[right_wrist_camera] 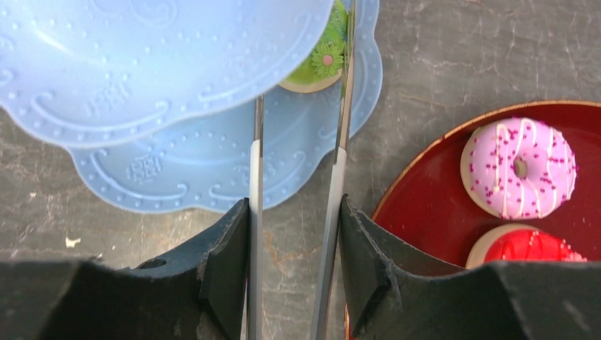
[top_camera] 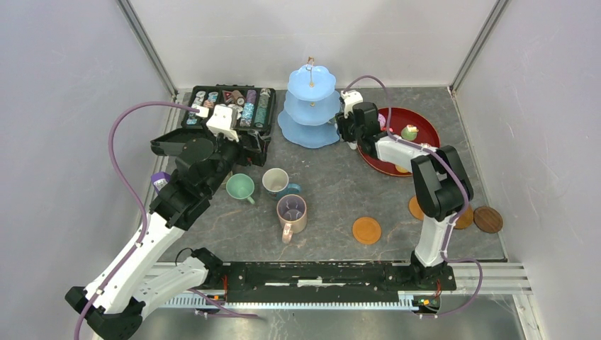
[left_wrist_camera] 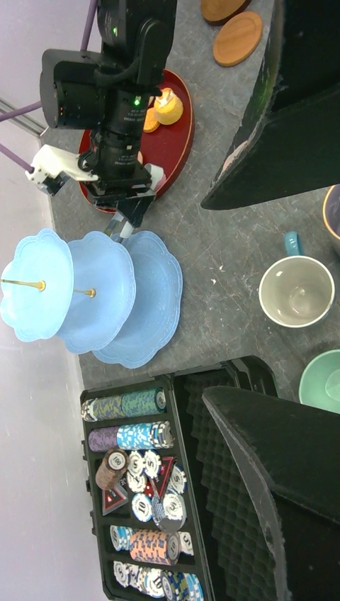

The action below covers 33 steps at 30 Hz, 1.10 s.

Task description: Serve the afternoon tea

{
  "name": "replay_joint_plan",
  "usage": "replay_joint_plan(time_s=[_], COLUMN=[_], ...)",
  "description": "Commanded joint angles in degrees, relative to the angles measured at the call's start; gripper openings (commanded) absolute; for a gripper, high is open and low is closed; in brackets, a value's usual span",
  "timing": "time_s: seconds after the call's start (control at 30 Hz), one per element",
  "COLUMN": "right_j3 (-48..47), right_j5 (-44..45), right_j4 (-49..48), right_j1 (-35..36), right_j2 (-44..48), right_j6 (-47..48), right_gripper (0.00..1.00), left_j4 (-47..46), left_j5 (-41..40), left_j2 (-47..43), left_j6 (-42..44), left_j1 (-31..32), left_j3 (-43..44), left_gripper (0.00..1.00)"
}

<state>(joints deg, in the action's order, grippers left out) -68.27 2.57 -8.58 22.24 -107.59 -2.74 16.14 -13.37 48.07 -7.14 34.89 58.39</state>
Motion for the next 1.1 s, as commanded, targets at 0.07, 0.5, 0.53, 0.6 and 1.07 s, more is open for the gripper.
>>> replay_joint_plan(time_s=[0.07, 0.5, 0.53, 0.6, 1.07], right_j3=[-6.53, -7.96, -7.65, -7.43, -0.33], right_j5=[1.22, 2.13, 2.27, 2.43, 1.29], right_j4=[-4.5, -1.72, -1.43, -0.53, -0.21], right_j1=[0.17, 0.17, 0.13, 0.17, 0.17], right_j2=[-3.47, -3.42, -3.1, -2.55, 3.92], right_j6=[1.18, 0.64, 0.55, 0.63, 0.38], right_gripper=[0.39, 0.58, 0.59, 0.59, 0.62], left_j4=[-1.99, -1.9, -1.9, -1.9, -2.08], left_j5=[0.6, 0.54, 0.46, 0.35, -0.2], left_j2=[-0.27, 0.52, 0.53, 0.61, 1.22], left_j6=[0.8, 0.98, 0.98, 0.98, 1.16], left_j1=[0.27, 0.22, 0.18, 0.18, 0.2], left_j3=[0.23, 0.14, 0.14, 0.06, -0.2], left_gripper=[1.0, 1.0, 1.0, 1.0, 1.0])
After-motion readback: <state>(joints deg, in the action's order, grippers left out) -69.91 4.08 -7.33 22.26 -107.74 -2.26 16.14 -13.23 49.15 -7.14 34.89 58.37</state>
